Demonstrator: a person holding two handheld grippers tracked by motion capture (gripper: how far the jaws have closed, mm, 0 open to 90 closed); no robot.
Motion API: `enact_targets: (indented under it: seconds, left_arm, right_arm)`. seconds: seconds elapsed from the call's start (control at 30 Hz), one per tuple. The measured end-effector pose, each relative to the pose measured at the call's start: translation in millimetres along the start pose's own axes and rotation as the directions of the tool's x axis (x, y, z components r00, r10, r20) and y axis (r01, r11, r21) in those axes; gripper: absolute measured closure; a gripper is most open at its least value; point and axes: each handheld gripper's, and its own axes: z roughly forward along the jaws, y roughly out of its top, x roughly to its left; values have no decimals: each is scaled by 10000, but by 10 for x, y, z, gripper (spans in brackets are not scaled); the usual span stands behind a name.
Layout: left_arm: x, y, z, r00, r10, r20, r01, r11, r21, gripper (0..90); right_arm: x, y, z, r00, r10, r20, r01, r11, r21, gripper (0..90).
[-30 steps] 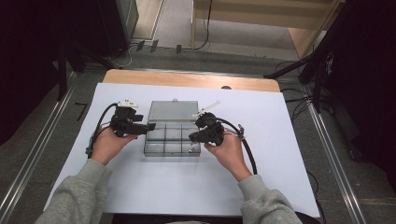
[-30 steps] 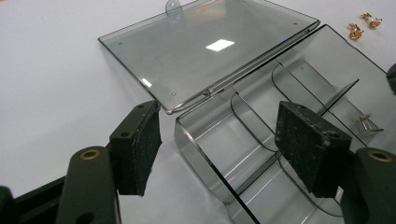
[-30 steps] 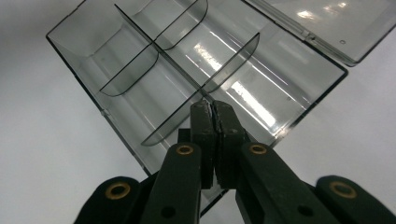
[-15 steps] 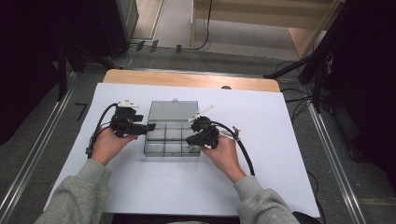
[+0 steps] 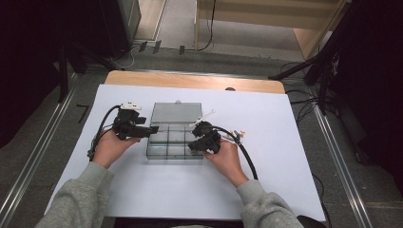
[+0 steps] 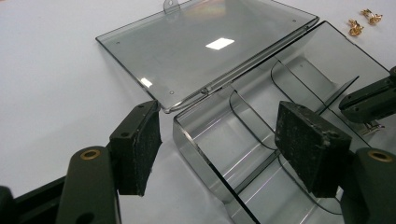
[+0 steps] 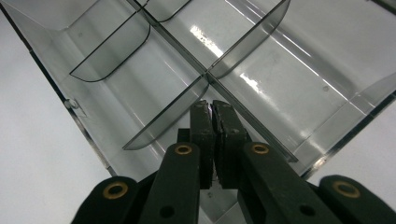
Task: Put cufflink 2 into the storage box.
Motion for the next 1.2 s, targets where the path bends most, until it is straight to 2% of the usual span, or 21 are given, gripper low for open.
enact_targets:
  seconds: [0.3,0.5,0.63,0.9,1.2]
  left_arm:
    - [-4,-1,3,10000,34,-14,-34,10000,7,321]
    - [-2,-1,-4,10000,28,-49,-28,10000,-20,321]
    - [-2,-1,-10,10000,59,-31,-60,10000,-76,324]
    - [1,-1,-16,9999,91,-54,-92,9999,-58,325]
    - [2,-3,-16,9999,117,-65,-117,9999,-50,326]
  right_arm:
    - [2,-3,12,9999,-117,8,117,9999,19,856]
    - [18,12,-71,9999,-149,34,150,9991,-385,824]
    - [17,22,-134,9997,-226,15,226,9978,-622,774]
    - [-13,29,-228,9999,-127,-78,118,9948,-1015,598]
    - [-50,19,-347,10000,-37,90,48,9919,-1270,526]
